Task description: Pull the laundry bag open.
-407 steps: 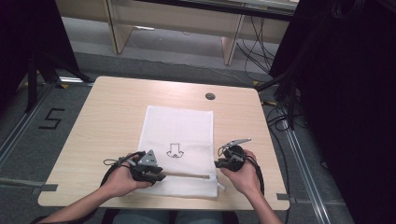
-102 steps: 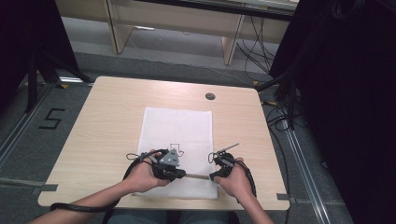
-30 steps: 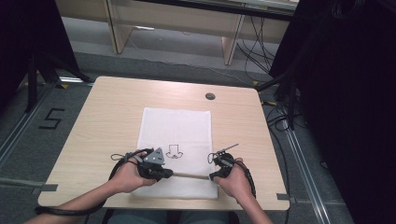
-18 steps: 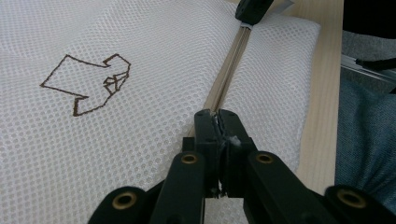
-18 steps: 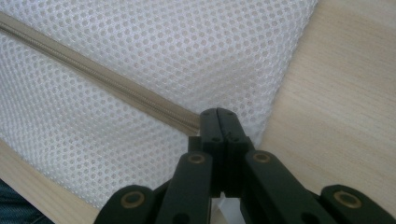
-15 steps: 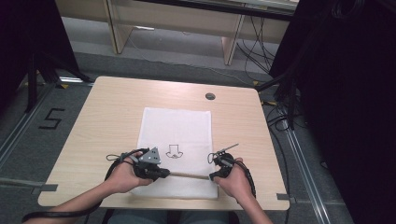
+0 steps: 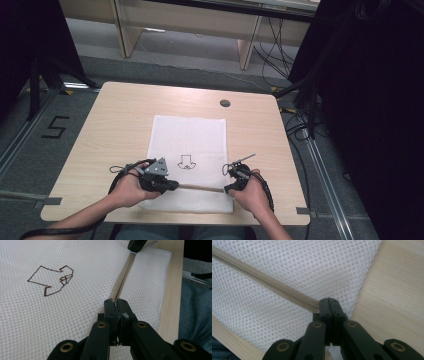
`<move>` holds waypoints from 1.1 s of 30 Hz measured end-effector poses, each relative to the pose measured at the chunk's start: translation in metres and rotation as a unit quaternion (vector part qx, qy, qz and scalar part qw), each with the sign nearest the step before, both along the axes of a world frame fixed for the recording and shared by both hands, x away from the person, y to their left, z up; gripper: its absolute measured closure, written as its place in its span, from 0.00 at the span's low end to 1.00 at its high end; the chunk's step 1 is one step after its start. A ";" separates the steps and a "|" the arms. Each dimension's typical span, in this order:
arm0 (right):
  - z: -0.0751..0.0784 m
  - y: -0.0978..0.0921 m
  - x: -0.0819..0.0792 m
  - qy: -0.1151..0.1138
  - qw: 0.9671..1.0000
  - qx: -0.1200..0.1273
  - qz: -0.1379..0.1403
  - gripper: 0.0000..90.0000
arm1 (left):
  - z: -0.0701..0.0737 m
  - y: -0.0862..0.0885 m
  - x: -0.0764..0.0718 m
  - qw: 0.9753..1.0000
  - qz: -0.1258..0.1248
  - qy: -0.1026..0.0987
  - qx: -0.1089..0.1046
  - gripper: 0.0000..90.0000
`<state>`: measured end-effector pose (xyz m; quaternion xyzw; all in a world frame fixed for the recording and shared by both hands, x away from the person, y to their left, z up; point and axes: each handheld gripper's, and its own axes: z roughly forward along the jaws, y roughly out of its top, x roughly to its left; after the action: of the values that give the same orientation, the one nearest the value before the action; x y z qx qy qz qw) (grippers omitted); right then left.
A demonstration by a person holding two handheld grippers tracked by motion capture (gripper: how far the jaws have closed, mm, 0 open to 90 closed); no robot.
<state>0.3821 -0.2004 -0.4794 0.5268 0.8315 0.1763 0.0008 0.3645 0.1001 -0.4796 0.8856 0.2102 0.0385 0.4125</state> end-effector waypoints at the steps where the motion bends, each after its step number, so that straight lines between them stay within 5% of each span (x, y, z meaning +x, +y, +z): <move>1: 0.000 0.000 0.000 0.000 1.000 0.000 0.000 1.00 | 0.000 0.000 0.000 1.000 -0.001 0.000 -0.002 0.97; 17: 0.000 0.000 0.000 0.000 1.000 0.002 0.000 1.00 | 0.003 0.001 -0.002 1.000 -0.006 -0.012 0.005 0.97; 33: 0.000 0.000 0.000 0.000 1.000 0.003 -0.001 1.00 | 0.001 0.010 -0.001 1.000 0.008 0.001 -0.001 0.97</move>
<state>0.3822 -0.2006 -0.4797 0.5275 0.8305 0.1788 -0.0001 0.3635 0.1101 -0.4782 0.8833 0.2176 0.0406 0.4133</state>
